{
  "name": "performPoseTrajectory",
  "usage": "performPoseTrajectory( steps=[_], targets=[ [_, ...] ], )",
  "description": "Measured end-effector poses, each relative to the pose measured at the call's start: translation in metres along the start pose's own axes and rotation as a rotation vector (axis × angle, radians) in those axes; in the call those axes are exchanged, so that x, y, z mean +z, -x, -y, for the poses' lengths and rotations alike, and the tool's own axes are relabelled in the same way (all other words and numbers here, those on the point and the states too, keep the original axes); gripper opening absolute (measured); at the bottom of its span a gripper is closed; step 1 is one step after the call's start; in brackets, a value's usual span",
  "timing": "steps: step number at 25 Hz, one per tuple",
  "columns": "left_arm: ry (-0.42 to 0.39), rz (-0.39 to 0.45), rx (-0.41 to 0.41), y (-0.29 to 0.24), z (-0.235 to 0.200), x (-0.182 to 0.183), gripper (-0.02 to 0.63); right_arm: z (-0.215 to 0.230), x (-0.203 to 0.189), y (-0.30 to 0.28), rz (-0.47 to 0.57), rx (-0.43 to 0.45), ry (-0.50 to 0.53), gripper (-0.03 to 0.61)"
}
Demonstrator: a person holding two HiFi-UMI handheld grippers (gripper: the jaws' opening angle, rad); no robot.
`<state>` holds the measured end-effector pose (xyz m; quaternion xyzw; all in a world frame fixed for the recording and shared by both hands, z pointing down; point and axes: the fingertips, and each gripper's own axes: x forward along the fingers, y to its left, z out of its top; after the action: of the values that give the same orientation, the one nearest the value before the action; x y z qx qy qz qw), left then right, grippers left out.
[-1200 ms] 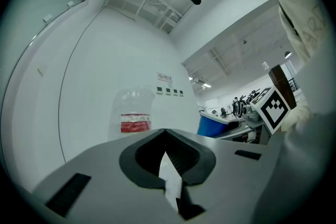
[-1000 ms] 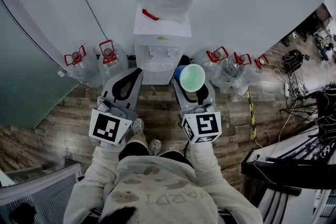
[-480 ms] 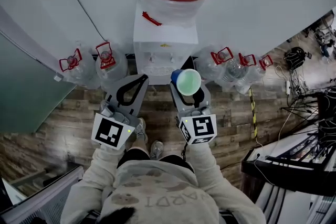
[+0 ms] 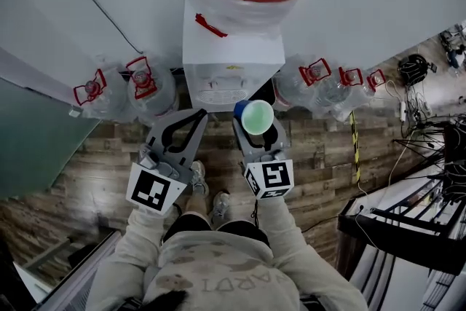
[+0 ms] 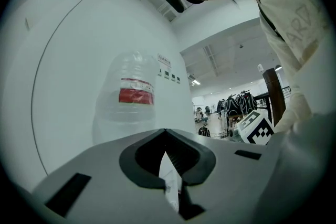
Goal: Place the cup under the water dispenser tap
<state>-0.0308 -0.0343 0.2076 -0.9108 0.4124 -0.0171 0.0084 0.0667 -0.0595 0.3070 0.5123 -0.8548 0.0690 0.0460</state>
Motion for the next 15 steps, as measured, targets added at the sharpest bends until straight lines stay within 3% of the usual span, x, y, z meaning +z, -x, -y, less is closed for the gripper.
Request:
performPoseTrajectory(
  steps=[15],
  targets=[
    [0.047, -0.102, -0.03, -0.016, -0.032, -0.087, 0.005, 0.021, -0.116, -0.062, -0.128, -0.035, -0.03, 0.265]
  ],
)
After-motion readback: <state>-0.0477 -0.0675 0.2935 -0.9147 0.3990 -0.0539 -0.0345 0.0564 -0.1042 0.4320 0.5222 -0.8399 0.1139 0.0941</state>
